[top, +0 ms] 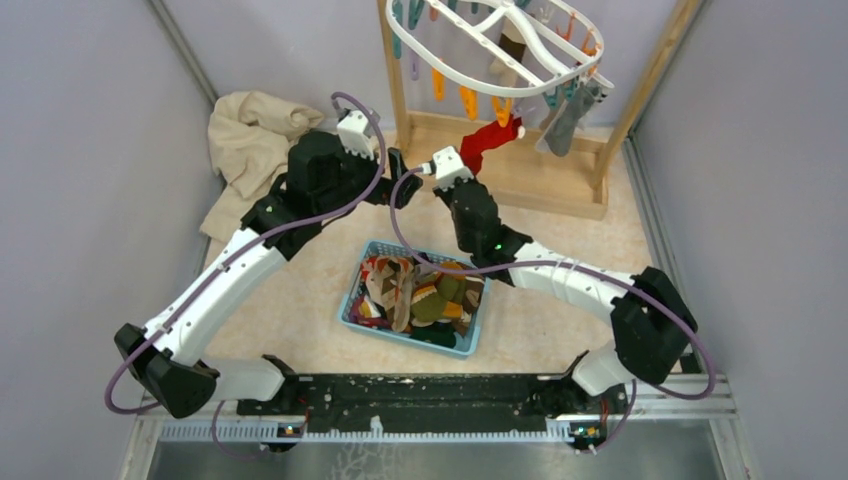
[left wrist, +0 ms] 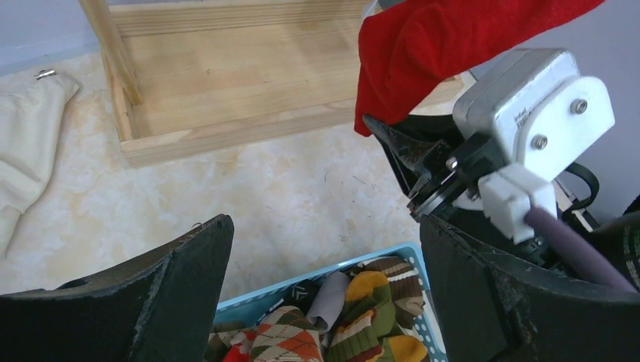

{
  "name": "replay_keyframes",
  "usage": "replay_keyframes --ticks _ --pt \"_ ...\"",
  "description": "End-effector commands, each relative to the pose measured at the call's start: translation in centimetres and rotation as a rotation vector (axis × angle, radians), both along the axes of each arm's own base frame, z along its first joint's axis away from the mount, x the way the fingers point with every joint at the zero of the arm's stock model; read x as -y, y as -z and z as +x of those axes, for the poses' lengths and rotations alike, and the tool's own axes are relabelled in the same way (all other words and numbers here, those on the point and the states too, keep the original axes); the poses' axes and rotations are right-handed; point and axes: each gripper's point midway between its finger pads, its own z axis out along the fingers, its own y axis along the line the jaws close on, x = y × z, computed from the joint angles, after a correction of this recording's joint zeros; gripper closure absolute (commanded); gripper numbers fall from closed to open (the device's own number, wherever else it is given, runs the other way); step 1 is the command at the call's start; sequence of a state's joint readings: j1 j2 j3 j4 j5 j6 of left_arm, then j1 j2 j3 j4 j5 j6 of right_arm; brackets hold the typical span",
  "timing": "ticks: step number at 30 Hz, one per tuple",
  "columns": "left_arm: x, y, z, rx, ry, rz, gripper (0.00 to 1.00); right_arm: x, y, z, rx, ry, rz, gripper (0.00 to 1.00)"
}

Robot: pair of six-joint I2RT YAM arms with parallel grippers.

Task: Remove the socks clipped to the hanger
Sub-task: Adjust the hanger on the clothesline.

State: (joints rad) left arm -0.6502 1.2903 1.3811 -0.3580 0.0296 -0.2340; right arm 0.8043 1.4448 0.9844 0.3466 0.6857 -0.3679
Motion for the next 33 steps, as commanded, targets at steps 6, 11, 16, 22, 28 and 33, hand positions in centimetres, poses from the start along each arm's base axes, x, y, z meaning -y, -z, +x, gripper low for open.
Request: replay_keyframes --ticks 6,11,16,22,28,33 --pt "-0.8 -1.4 -0.2 0.035 -0.019 -0.004 0.01 -3.9 -4.1 -0.3 0.118 -0.053 -0.02 0.98" --pt "-0.8 -1.4 -0.2 0.038 -0.018 -0.005 0.01 -3.3 -4.1 -0.8 0.113 -0.04 0.0 0.99" --pt "-0.6 -1.4 -0.3 0.038 -0.01 -0.008 0.01 -1.8 -2.0 -2.2 0.058 -0.024 0.044 0.8" --pt "0.1 -1.8 -0.4 0.028 0.018 -0.025 0.01 -0.2 0.0 -4.1 -0.02 -0.019 0.122 0.46" --pt "0.7 -2.8 -0.8 0.03 0.05 -0.057 0.01 2.2 0.1 -6.4 -0.063 -0.015 0.269 0.43" --pt "1.9 -3.1 -1.2 0.02 0.08 -0.073 0.02 5.8 0.1 -6.4 -0.086 0.02 0.41 0.42"
